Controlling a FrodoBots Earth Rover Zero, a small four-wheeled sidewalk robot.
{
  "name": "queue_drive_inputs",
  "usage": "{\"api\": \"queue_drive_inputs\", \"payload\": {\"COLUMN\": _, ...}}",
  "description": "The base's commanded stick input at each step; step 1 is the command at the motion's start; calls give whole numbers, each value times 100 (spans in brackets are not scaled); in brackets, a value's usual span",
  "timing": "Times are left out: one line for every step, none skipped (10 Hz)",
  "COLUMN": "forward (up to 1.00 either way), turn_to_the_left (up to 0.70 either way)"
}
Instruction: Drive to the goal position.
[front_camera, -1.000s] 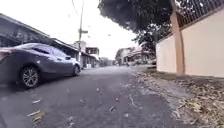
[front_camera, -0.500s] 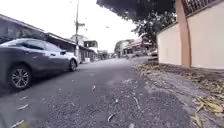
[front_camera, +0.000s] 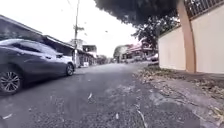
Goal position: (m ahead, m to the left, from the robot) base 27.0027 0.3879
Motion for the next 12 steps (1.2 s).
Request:
{"api": "queue_drive_inputs", "payload": {"forward": 70, "turn_to_the_left": -16}}
{"api": "queue_drive_inputs", "payload": {"forward": 70, "turn_to_the_left": -22}}
{"api": "queue_drive_inputs", "payload": {"forward": 70, "turn_to_the_left": 0}}
{"api": "queue_drive_inputs", "payload": {"forward": 70, "turn_to_the_left": 0}}
{"api": "queue_drive_inputs", "payload": {"forward": 70, "turn_to_the_left": 0}}
{"api": "queue_drive_inputs", "payload": {"forward": 70, "turn_to_the_left": 0}}
{"api": "queue_drive_inputs", "payload": {"forward": 70, "turn_to_the_left": 0}}
{"api": "queue_drive_inputs", "payload": {"forward": 70, "turn_to_the_left": 0}}
{"api": "queue_drive_inputs", "payload": {"forward": 70, "turn_to_the_left": 0}}
{"api": "queue_drive_inputs", "payload": {"forward": 70, "turn_to_the_left": 0}}
{"api": "queue_drive_inputs", "payload": {"forward": 70, "turn_to_the_left": 0}}
{"api": "queue_drive_inputs", "payload": {"forward": 70, "turn_to_the_left": -1}}
